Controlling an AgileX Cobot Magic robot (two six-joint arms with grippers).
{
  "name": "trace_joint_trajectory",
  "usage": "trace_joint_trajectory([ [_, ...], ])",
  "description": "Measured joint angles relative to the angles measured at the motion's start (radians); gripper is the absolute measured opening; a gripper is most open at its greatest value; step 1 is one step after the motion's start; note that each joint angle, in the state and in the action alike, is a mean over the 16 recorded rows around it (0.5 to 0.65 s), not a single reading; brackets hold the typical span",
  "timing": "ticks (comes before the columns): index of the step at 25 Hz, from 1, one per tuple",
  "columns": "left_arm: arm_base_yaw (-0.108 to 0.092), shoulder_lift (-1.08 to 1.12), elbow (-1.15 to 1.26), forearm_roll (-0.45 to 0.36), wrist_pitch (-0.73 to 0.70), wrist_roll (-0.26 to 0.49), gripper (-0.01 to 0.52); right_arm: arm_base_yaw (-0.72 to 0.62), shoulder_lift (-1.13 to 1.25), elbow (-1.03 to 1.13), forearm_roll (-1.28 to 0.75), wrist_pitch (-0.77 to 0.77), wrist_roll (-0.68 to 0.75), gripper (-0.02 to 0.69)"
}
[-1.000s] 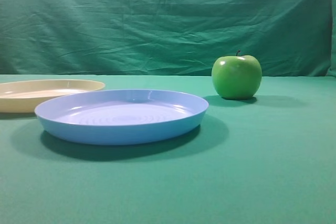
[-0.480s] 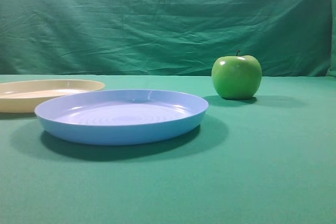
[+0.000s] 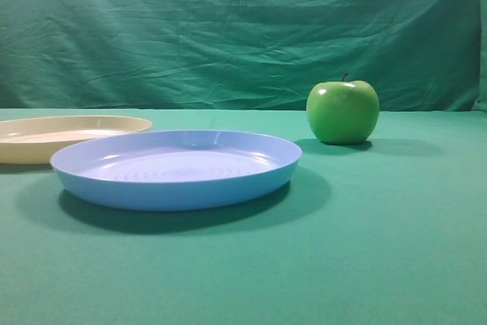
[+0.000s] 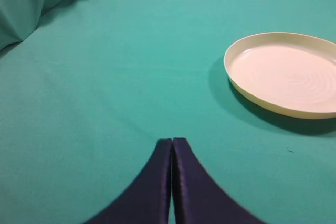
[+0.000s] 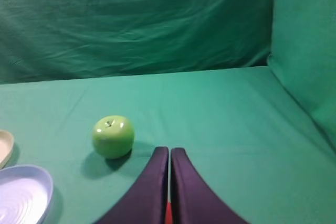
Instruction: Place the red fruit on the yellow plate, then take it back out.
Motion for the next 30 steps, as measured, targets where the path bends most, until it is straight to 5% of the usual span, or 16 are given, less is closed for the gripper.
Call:
trace_joint_trajectory([
  [12, 0.000, 0.000, 0.000, 0.000, 0.000, 0.000, 0.000, -0.119, -0.035, 0.308, -0.005, -0.238, -0.002, 0.000],
  [30, 0.000, 0.000, 0.000, 0.000, 0.000, 0.000, 0.000, -0.121, -0.035, 0.370, -0.005, -0.258, -0.002, 0.000],
])
